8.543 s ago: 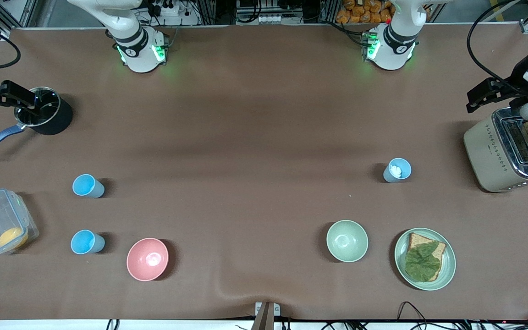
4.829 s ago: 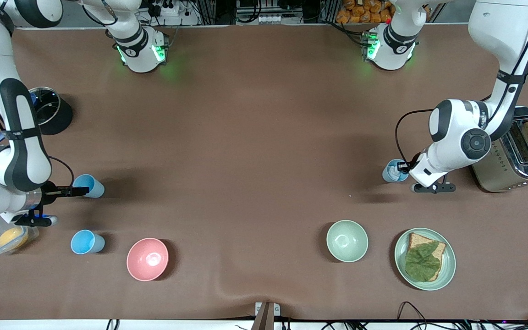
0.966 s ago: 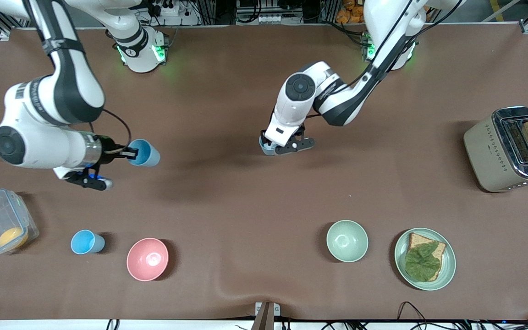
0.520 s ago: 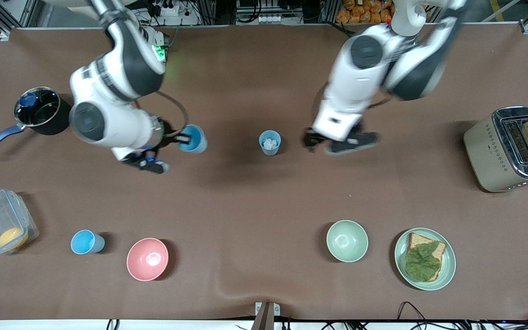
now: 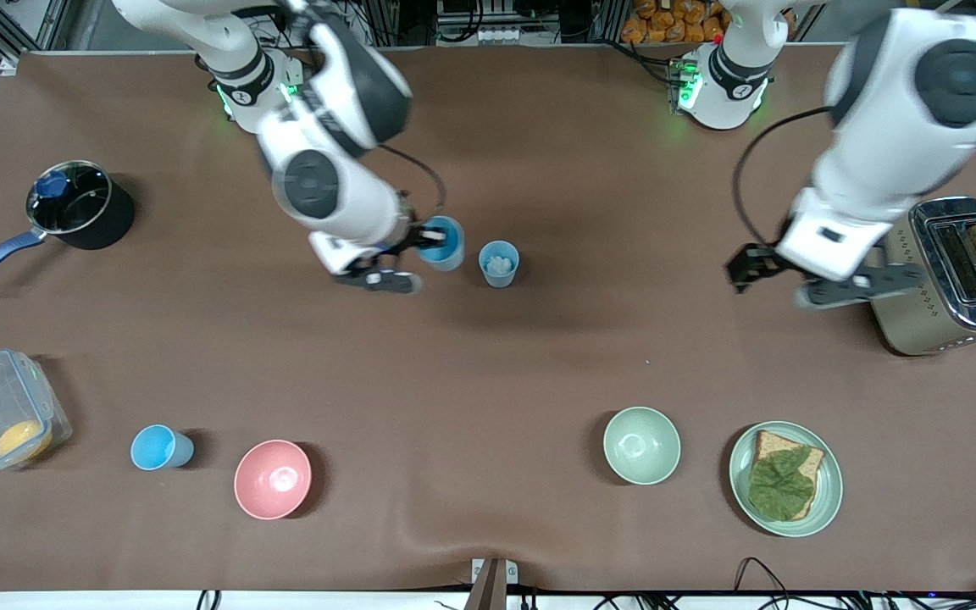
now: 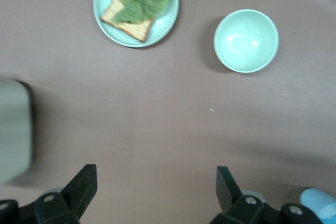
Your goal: Stack blue cups with both arms
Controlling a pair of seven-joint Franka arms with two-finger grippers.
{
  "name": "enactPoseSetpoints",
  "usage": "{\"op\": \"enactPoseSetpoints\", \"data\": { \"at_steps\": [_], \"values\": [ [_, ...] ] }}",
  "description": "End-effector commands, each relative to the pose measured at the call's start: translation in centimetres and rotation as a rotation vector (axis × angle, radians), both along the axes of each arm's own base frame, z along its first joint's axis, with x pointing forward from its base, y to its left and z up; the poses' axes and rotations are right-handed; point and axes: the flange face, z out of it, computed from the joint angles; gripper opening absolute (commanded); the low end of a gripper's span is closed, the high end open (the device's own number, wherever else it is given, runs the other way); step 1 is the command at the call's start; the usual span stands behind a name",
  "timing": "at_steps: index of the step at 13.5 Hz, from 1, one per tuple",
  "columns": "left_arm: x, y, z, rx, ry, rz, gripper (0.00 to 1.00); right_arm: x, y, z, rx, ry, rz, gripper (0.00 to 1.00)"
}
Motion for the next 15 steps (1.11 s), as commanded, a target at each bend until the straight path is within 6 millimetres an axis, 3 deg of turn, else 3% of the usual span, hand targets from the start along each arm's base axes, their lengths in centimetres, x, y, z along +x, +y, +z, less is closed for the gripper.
{"op": "enactPoseSetpoints", "data": {
  "at_steps": [1, 3, 5, 8, 9, 12, 15],
  "values": [
    [-0.7, 2.9, 2.3, 0.003, 0.006, -0.055, 1.0, -1.1, 4.3, -2.8, -0.061, -0.063, 0.001, 0.0],
    [-0.8, 5.3, 3.3, -0.02, 0.025, -0.052, 1.0, -2.2, 6.1, -3.8, -0.066, -0.063, 0.028, 0.0],
    [-0.8, 6.7, 4.1, -0.019, 0.041, -0.066, 1.0, -2.2, 6.5, -4.4, -0.055, -0.074, 0.023, 0.0],
    [-1.1, 7.6, 5.5, -0.016, 0.02, -0.082, 1.0, -3.3, 8.0, -5.9, -0.06, -0.08, 0.024, 0.0],
    [-1.4, 7.1, 5.7, -0.014, 0.02, -0.09, 1.0, -3.2, 8.0, -5.9, -0.064, -0.085, 0.028, 0.0],
    [-1.8, 8.8, 7.4, -0.005, 0.044, -0.113, 1.0, -3.0, 7.5, -5.9, -0.08, -0.092, 0.036, 0.0],
    [-2.2, 9.1, 7.6, -0.007, 0.069, -0.109, 1.0, -3.4, 7.7, -6.6, -0.088, -0.084, 0.038, 0.0]
  ]
}}
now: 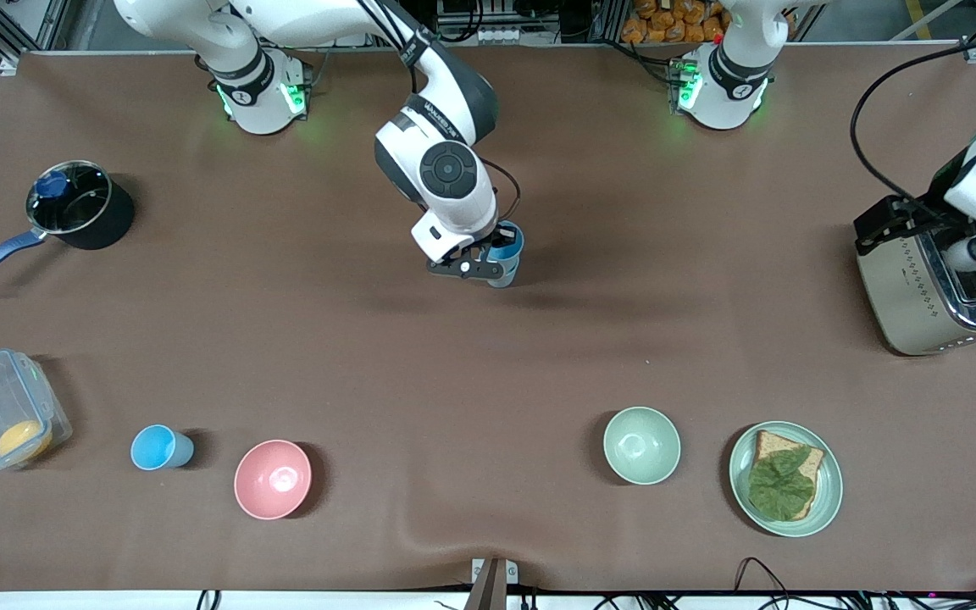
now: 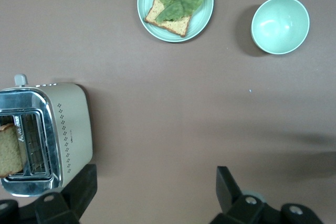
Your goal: Stack blue cups with both arms
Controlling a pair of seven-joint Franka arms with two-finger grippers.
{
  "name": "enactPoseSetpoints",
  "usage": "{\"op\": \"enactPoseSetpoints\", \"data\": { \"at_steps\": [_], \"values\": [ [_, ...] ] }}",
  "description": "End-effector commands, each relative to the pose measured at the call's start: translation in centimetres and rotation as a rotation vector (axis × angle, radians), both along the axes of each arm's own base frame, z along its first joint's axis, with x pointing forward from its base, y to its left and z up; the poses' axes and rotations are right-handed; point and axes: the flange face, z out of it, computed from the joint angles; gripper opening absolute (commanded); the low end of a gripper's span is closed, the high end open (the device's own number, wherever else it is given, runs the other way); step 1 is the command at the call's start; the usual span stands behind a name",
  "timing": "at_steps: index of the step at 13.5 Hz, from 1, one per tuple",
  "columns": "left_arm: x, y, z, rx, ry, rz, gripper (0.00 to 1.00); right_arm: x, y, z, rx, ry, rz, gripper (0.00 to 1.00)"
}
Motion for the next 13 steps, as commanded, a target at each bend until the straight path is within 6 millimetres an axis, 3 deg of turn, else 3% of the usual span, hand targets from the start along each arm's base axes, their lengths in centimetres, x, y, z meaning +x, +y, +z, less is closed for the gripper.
{"op": "enactPoseSetpoints", "data": {
  "at_steps": [1, 2, 3, 4, 5, 8, 9, 12, 13],
  "values": [
    [-1.3, -0.5, 1.0, -0.022, 0.035, -0.014, 1.0, -0.1, 0.5, -0.2, -0.018, -0.008, -0.015, 0.0],
    [-1.5, -0.4, 1.2, -0.024, 0.039, -0.01, 1.0, 0.0, 0.5, -0.1, -0.018, -0.009, -0.016, 0.0],
    [-1.5, -0.3, 1.2, -0.03, 0.039, -0.012, 1.0, 0.5, 0.1, 0.1, -0.022, -0.015, -0.018, 0.3],
    [-1.5, -0.4, 1.2, -0.033, 0.04, -0.018, 1.0, 0.7, -0.2, 0.5, -0.026, -0.013, -0.021, 0.89],
    [-1.5, -0.6, 1.3, -0.033, 0.038, -0.021, 1.0, 0.8, -0.5, 0.9, -0.032, -0.007, -0.021, 1.0],
    [-1.5, -1.0, 1.3, -0.064, 0.041, -0.03, 1.0, 3.0, -4.1, 5.3, -0.038, -0.019, 0.021, 1.0],
    [-1.4, -0.9, 1.1, -0.071, 0.045, -0.027, 1.0, 3.9, -6.3, 6.7, -0.053, -0.015, 0.079, 1.0],
    [-1.1, -1.0, 1.5, -0.071, 0.034, -0.025, 1.0, 7.3, -14.3, 11.0, -0.043, 0.005, 0.223, 1.0],
    [-1.1, -1.1, 1.5, -0.071, 0.034, -0.029, 1.0, 8.7, -18.1, 12.7, -0.034, 0.006, 0.234, 1.0]
  ]
}}
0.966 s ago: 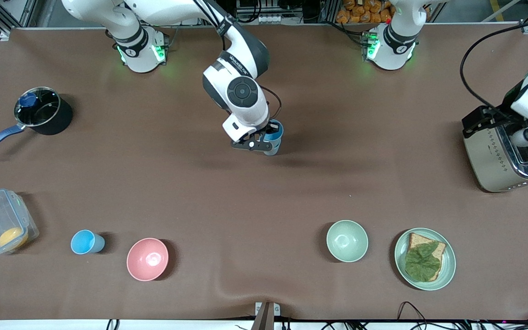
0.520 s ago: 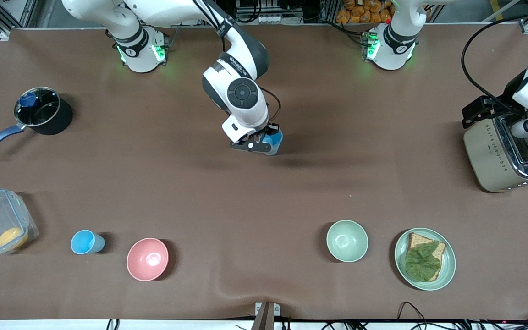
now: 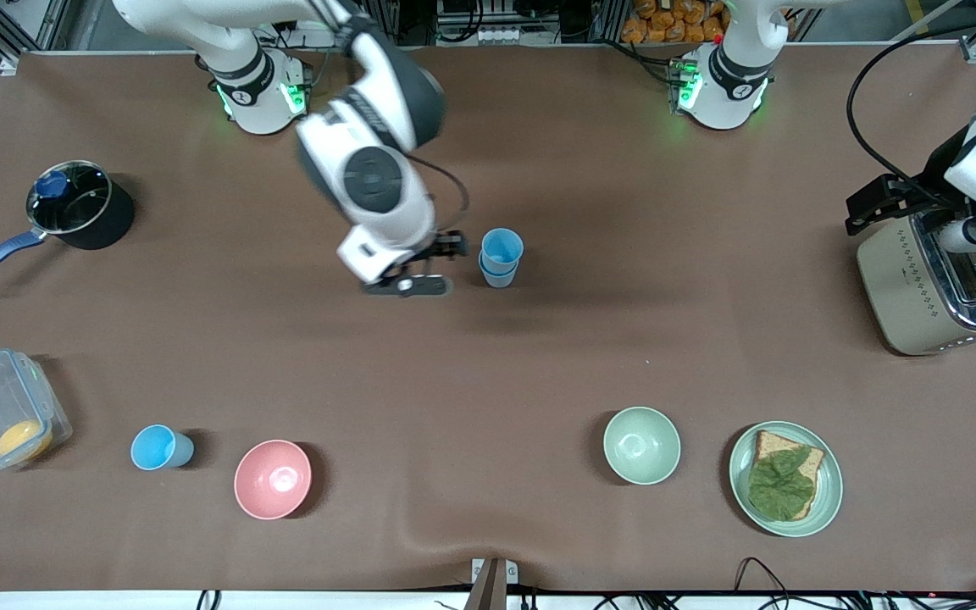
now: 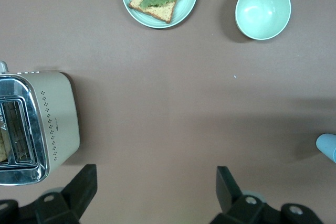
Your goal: Stack blue cups with both arms
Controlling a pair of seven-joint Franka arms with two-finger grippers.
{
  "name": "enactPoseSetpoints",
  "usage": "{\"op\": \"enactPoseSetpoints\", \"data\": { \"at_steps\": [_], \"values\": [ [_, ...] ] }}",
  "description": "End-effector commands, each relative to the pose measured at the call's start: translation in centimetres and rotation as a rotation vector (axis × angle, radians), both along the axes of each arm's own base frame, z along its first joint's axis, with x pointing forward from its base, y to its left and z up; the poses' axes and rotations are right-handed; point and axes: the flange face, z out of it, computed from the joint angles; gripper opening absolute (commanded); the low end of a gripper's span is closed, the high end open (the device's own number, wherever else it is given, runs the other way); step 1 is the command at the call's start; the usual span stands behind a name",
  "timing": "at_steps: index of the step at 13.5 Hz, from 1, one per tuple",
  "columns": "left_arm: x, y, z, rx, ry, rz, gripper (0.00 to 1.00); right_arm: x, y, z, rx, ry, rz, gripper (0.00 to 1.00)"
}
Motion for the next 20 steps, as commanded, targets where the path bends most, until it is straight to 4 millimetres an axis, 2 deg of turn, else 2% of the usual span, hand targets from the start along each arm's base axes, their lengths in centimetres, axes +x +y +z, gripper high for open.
{"op": "enactPoseSetpoints", "data": {
  "at_steps": [1, 4, 7, 9, 12, 13, 15, 20],
  "values": [
    [-0.1, -0.1, 0.8, -0.02, -0.001, -0.019, 1.0, 2.6, -9.2, 4.5, 0.018, -0.007, 0.035, 1.0],
    [-0.1, 0.1, 0.8, -0.019, 0.0, -0.016, 1.0, 4.8, -18.7, 9.1, 0.049, -0.051, -0.008, 1.0],
    [-0.1, 0.4, 1.0, -0.019, -0.003, -0.012, 1.0, 4.2, -24.7, 12.7, 0.051, -0.064, -0.038, 1.0],
    [-0.1, 0.4, 0.9, -0.019, -0.001, -0.012, 1.0, 3.9, -29.6, 15.1, 0.035, -0.106, -0.085, 1.0],
    [-0.1, 0.4, 0.9, -0.02, -0.001, -0.012, 1.0, 2.9, -35.8, 17.3, -0.039, -0.121, 0.027, 1.0],
    [-0.2, 0.4, 1.0, -0.02, -0.003, -0.012, 1.0, 2.3, -37.1, 18.1, -0.041, -0.119, 0.007, 1.0],
    [-0.2, 0.7, 1.0, -0.02, 0.0, -0.007, 1.0, 1.8, -38.3, 19.0, -0.046, -0.125, -0.015, 1.0],
    [-0.2, 1.0, 1.0, -0.012, 0.006, -0.007, 1.0, 0.8, -39.8, 21.6, -0.047, -0.126, -0.055, 1.0]
  ]
}}
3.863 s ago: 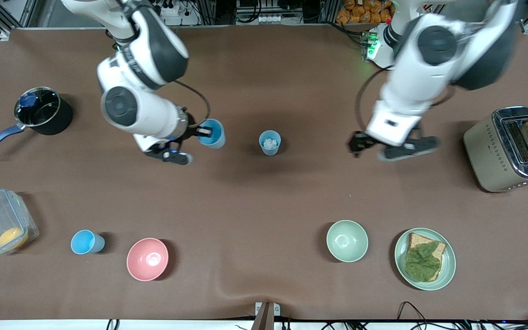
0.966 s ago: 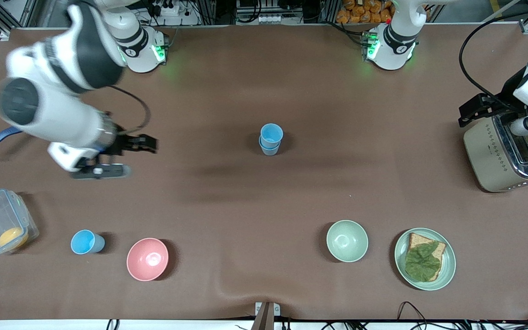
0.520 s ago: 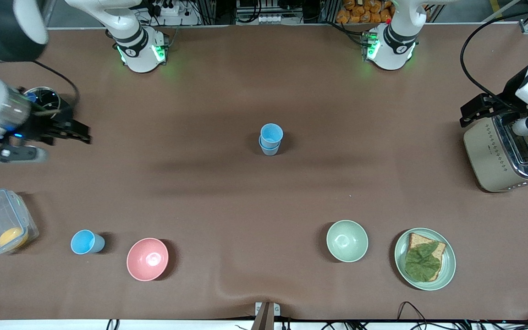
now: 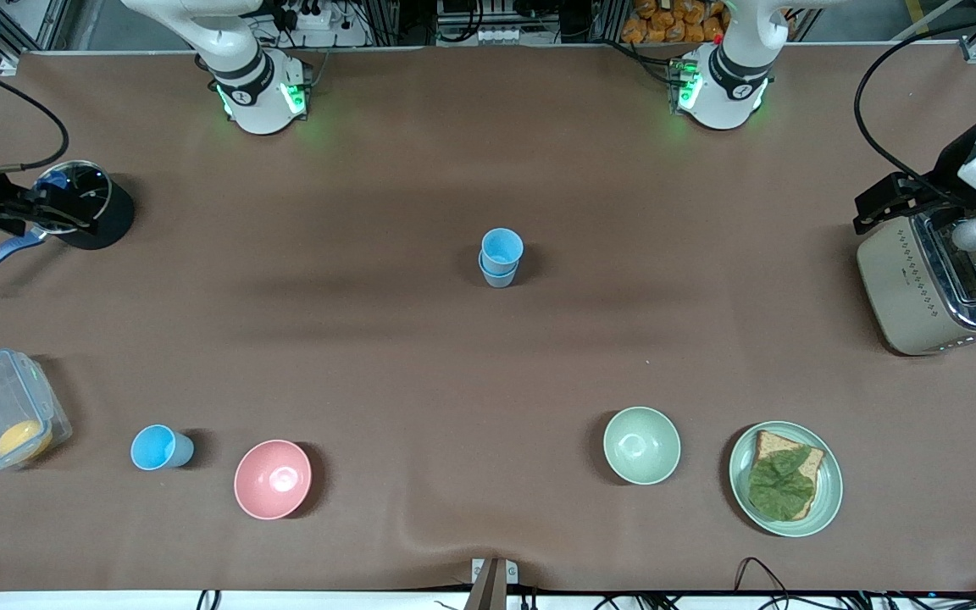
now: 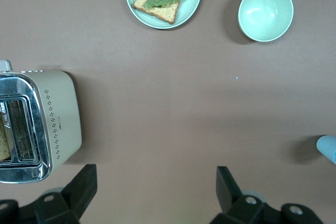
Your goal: Stack blue cups with both arms
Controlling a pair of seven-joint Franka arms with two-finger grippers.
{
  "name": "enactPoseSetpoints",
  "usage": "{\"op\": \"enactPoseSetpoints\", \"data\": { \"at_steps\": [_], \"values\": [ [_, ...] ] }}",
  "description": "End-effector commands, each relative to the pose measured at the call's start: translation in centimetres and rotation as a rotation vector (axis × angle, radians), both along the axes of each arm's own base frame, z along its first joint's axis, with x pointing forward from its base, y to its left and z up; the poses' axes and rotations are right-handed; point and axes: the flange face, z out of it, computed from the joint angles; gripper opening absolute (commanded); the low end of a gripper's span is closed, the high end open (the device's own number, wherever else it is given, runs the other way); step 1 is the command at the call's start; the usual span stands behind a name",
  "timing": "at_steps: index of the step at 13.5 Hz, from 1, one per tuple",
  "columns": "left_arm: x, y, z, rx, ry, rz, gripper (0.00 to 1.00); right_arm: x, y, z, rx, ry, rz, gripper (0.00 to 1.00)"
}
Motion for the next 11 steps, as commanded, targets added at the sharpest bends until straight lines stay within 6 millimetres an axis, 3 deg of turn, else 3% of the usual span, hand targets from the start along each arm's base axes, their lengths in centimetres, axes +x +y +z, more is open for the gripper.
{"op": "enactPoseSetpoints", "data": {
  "at_steps": [1, 6, 11],
  "values": [
    [-0.2, 0.3, 0.7, -0.008, 0.004, -0.018, 1.0, -0.9, -0.6, 2.5, -0.019, -0.038, -0.011, 1.0],
    [-0.4, 0.4, 0.6, -0.006, 0.016, -0.017, 1.0, -0.6, -1.4, 3.3, -0.009, -0.068, -0.03, 1.0],
    [-1.0, 0.7, 1.9, -0.004, 0.03, -0.011, 1.0, -0.6, -1.5, 4.1, -0.028, -0.079, -0.131, 1.0]
  ]
}}
